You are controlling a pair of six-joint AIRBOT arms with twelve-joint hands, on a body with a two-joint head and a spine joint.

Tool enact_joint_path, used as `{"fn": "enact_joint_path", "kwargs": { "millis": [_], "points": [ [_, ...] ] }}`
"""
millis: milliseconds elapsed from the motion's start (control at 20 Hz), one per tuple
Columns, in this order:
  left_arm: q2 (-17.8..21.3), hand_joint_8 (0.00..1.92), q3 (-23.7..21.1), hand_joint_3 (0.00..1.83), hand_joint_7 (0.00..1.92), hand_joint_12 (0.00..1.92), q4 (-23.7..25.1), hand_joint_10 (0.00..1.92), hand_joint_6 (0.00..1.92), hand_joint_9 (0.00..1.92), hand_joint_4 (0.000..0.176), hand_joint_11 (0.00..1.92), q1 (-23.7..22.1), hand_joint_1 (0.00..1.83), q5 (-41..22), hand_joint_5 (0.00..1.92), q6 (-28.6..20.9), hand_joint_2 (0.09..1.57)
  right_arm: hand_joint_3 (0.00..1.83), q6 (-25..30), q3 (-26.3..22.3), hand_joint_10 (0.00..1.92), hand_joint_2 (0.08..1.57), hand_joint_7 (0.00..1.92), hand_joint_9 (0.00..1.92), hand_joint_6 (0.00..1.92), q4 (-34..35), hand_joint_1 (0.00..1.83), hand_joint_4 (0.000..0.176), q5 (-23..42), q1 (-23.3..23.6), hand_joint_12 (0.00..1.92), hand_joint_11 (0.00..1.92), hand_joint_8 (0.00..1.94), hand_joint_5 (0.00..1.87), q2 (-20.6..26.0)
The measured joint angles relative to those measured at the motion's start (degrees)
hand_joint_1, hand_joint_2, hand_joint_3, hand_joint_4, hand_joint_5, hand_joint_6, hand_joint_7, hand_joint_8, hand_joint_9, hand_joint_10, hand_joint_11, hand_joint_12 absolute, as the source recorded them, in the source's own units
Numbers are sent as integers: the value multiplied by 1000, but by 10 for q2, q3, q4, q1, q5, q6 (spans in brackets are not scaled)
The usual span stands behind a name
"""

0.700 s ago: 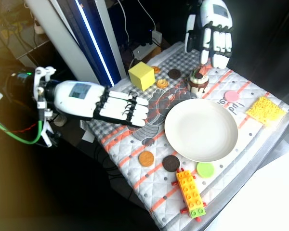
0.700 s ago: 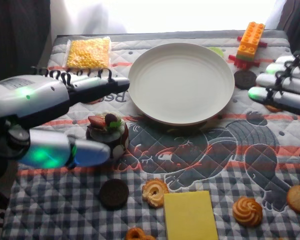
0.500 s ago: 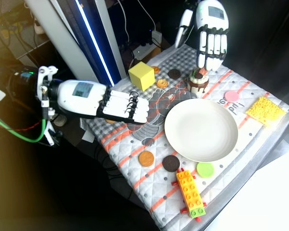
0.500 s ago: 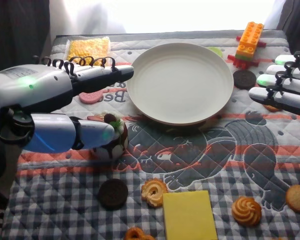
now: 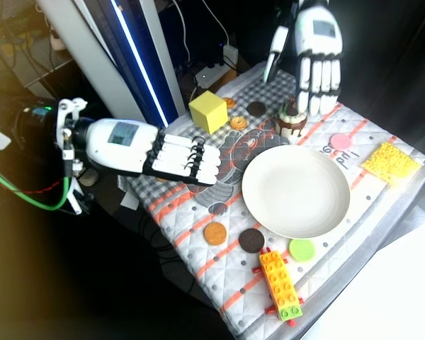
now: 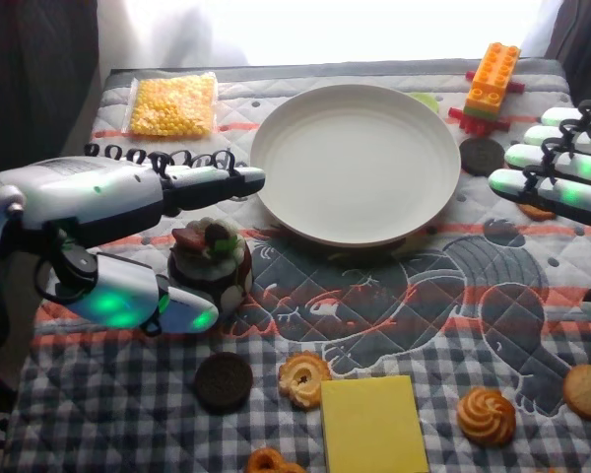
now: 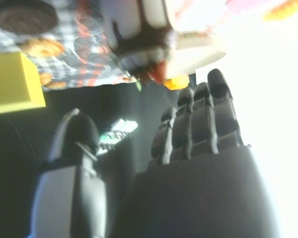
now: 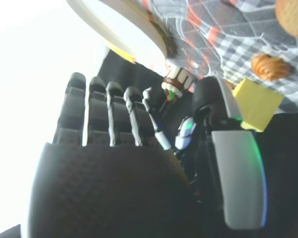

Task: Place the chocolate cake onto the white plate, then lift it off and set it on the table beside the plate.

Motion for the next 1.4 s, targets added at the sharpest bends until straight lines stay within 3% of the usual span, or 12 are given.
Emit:
{"fn": "enact_joint_path", "kwargs": {
  "millis": [100,250,400,450,550,800,1000,1100,1250,1300,1350,1400],
  "points": [
    [-12,1,15,2,59,809,-11,9,3,102,125,0,3,836,7,112,1,1060,3,0,0,0,1279,0,0,0,0,530,0,0,0,0,0,0,0,-1],
    [-34,17,38,5,138,953,-32,45,31,182,115,0,21,885,23,196,0,1096,0,0,0,0,1272,0,0,0,4,582,0,0,0,0,0,0,0,-2],
    [-56,118,50,3,265,1478,-44,940,475,13,115,0,23,956,17,181,1,1143,0,0,0,0,1271,0,1,0,7,575,0,1,0,25,39,0,0,-2],
    [-60,589,53,5,209,1677,-48,1221,984,52,99,0,26,997,14,66,0,1171,0,0,0,0,1276,0,0,0,9,586,0,1,0,201,7,0,0,-2],
    [-64,1370,55,1,95,1850,-53,1583,1456,61,80,23,29,1145,11,98,0,1170,0,0,0,0,1273,0,2,0,12,603,0,1,-2,456,0,0,0,-2],
    [-45,1673,43,0,0,1918,-58,1848,1657,37,0,153,20,1130,5,11,1,1206,0,0,0,1,1279,0,2,0,13,575,0,0,-2,547,0,0,0,-2],
    [-32,1493,45,5,29,1863,-49,1616,1561,54,28,96,-34,1077,-15,57,3,1218,1,0,0,7,1283,0,10,0,15,535,0,1,-2,565,0,1,0,-2],
    [-52,1633,64,10,114,1910,-48,1754,1636,186,0,251,-68,967,-10,445,3,1326,0,0,0,6,1284,1,6,0,16,535,0,1,-2,394,0,0,0,-2],
    [-96,1612,97,0,96,1891,-61,1698,1618,214,39,284,-96,1045,0,23,3,1256,2,0,0,12,1298,6,16,0,17,477,0,1,-2,571,0,1,0,-2],
    [-113,1536,111,12,90,1877,-69,1587,1780,182,32,213,-102,819,6,336,3,1399,0,0,0,8,1287,0,5,0,18,438,0,1,-2,483,0,0,0,-2],
    [-130,1819,126,5,325,1912,-76,1722,1885,168,40,241,-107,882,12,342,3,1474,1,0,0,20,1291,11,25,0,17,475,0,2,-2,604,0,2,0,-2],
    [-150,1664,145,0,149,1919,-85,1717,1804,170,110,228,-112,750,21,417,3,1434,1,0,0,25,1295,11,28,0,17,500,0,1,-2,726,0,1,0,-2]
  ]
}}
